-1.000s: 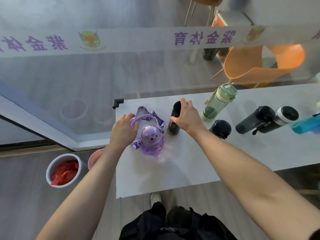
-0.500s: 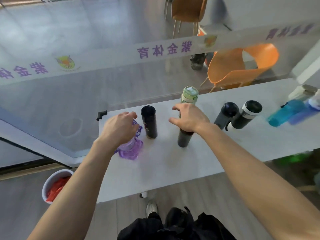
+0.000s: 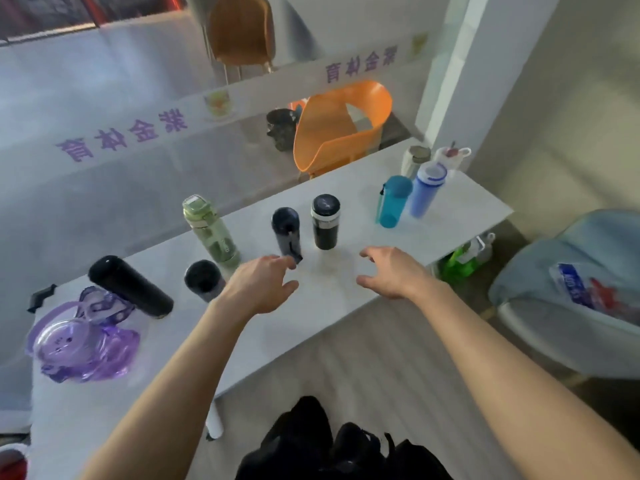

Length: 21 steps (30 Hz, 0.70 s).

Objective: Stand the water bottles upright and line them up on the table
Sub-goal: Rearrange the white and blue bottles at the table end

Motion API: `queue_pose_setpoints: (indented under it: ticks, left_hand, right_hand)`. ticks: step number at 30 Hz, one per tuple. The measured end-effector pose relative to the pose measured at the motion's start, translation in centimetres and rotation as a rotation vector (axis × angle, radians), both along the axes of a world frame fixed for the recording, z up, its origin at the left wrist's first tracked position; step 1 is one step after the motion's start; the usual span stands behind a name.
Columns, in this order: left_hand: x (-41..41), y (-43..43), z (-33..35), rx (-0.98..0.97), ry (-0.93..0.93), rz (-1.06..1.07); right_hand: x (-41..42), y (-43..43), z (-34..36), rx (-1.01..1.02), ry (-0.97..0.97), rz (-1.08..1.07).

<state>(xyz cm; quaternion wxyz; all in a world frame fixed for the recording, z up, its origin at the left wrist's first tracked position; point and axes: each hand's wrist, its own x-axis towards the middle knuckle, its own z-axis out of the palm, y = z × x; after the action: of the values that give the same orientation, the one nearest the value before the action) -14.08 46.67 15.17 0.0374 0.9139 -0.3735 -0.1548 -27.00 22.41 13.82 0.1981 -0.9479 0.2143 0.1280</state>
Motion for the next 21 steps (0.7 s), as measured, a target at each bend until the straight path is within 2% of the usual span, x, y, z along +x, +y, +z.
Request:
queue_pose_setpoints:
  ticks: [7, 12, 17, 21]
  left_hand:
    - [2.2, -14.2, -0.2, 0.012, 0.013, -0.097]
    - [6.8, -26.6, -1.7, -0.065, 0.046, -0.133]
    - [11.6, -37.2, -2.9, -0.117, 0.123, -0.105]
    - [13.9, -43.0, -2.8, -0.141, 0.081, -0.061]
  right_hand:
    - [-0.3, -12.1, -0.7, 0.006, -0.022, -0.097]
    - [2.2, -22.0, -1.7, -0.031, -0.041, -0.168]
    - [4.5, -31.8, -2.2, -0.039, -0.030, -0.230]
    - [6.3, -38.3, -3.6, -0.028, -0.049, -0.313]
